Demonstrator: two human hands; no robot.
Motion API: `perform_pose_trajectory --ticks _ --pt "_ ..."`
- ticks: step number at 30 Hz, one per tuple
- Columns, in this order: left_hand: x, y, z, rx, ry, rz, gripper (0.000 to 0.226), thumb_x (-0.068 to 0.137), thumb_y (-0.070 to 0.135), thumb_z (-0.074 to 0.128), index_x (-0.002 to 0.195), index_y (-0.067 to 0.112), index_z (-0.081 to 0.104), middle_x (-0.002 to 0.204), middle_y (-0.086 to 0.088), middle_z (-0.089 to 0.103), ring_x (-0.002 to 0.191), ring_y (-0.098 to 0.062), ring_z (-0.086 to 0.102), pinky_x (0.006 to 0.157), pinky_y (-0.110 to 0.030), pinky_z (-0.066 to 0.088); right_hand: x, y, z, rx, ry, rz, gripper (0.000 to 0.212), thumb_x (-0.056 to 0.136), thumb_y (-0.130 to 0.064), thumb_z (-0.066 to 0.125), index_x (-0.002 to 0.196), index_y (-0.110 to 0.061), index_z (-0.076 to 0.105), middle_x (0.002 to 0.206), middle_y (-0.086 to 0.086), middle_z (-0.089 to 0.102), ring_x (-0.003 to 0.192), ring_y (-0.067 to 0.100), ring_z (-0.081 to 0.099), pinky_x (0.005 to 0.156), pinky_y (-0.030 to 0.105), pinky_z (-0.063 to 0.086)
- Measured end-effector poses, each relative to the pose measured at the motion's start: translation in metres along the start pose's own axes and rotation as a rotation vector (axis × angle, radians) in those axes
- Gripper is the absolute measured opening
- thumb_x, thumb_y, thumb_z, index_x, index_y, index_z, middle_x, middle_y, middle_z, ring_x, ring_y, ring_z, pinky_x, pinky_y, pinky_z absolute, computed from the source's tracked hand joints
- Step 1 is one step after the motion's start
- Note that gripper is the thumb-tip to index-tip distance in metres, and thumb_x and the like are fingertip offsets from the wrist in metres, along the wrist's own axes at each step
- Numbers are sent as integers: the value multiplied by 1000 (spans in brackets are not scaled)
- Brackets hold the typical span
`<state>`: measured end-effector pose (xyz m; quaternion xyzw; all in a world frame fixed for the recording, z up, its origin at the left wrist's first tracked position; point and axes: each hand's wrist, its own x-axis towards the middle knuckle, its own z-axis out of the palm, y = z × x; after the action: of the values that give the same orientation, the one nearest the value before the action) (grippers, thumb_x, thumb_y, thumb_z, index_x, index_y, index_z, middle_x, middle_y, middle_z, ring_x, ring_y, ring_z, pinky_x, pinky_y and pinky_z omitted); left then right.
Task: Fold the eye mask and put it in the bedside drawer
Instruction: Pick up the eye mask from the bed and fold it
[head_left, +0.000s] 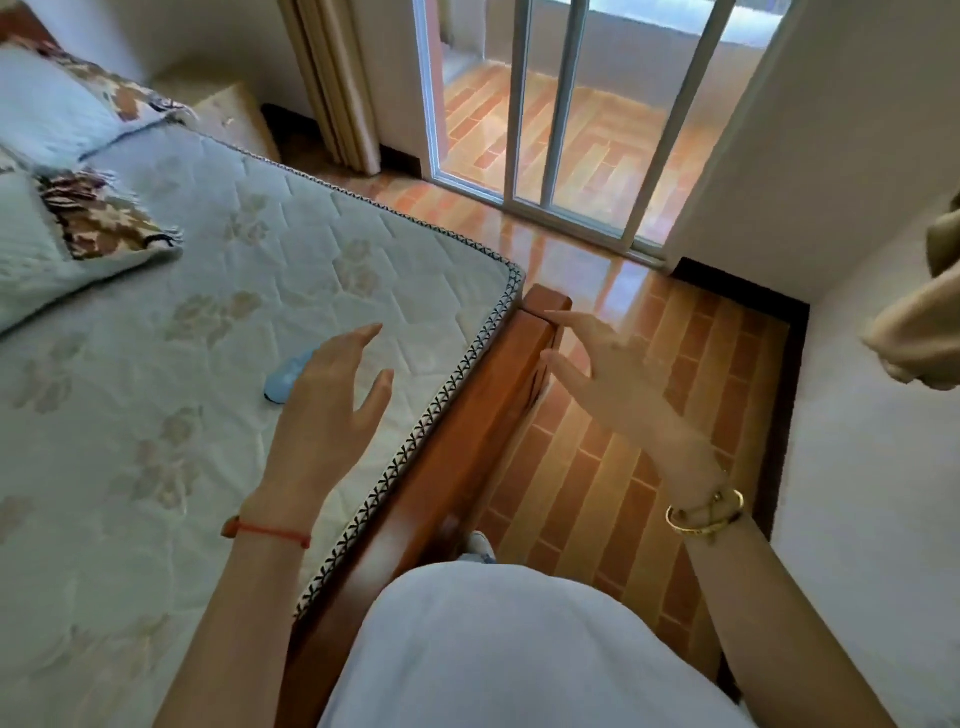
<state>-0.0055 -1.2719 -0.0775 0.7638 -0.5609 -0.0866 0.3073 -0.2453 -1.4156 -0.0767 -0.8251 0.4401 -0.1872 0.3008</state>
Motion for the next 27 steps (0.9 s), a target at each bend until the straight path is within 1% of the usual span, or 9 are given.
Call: perform_pose_trajectory --ticks 3,5,6,9,13,18,22,24,27 --pt "25 -14 -6 26 35 -67 47 93 23 55 139 16 46 135 -5 55 122 -19 50 101 -28 37 48 -10 9 18 -54 -66 42 95 -28 54 136 -21 47 138 2 51 130 18 42 97 17 25" --pt "36 -22 -10 35 58 -113 47 94 24 55 139 16 46 135 -6 55 123 -20 49 101 -28 37 72 -16 16 35 -87 -108 42 94 -26 55 135 -19 48 138 3 51 124 22 48 95 20 29" --pt "40 -25 -13 35 71 -137 47 94 25 55 139 16 46 135 -6 54 124 -20 49 101 -28 36 83 -18 20 47 -105 -128 42 94 -26 55 135 -20 48 138 3 51 124 22 48 95 21 30" --pt "47 -37 -19 55 112 -200 46 94 27 55 139 18 45 137 -4 53 127 -18 47 103 -23 33 113 -21 33 70 -156 -177 42 94 -29 55 134 -23 48 138 0 51 131 17 41 100 21 27" --pt "48 -50 -24 82 168 -305 47 95 28 53 140 18 44 139 -3 51 129 -17 45 105 -20 30 149 -27 52 67 -232 -266 42 94 -32 54 134 -23 47 138 -1 51 131 18 42 101 25 28" --pt "50 -63 -19 123 248 -448 47 95 27 53 141 17 44 140 -2 51 129 -15 44 105 -18 28 194 -40 75 70 -345 -396 41 95 -28 54 134 -17 48 137 4 52 129 21 44 104 30 33" --pt "60 -71 -12 148 312 -539 47 95 28 52 141 20 43 143 0 49 132 -13 41 106 -16 25 232 -47 94 41 -416 -461 40 95 -26 54 134 -14 49 136 5 53 129 23 45 104 31 32" --pt "67 -76 -8 152 342 -582 47 96 28 52 141 22 42 143 0 49 132 -13 41 106 -16 26 252 -51 105 46 -435 -485 40 95 -25 54 132 -13 50 134 6 54 128 24 46 104 32 33" --pt "82 -89 1 158 382 -655 49 96 28 51 142 19 41 143 -2 49 131 -16 43 108 -22 31 283 -53 126 40 -446 -505 38 95 -25 54 130 -12 52 132 8 56 125 26 48 103 34 36"
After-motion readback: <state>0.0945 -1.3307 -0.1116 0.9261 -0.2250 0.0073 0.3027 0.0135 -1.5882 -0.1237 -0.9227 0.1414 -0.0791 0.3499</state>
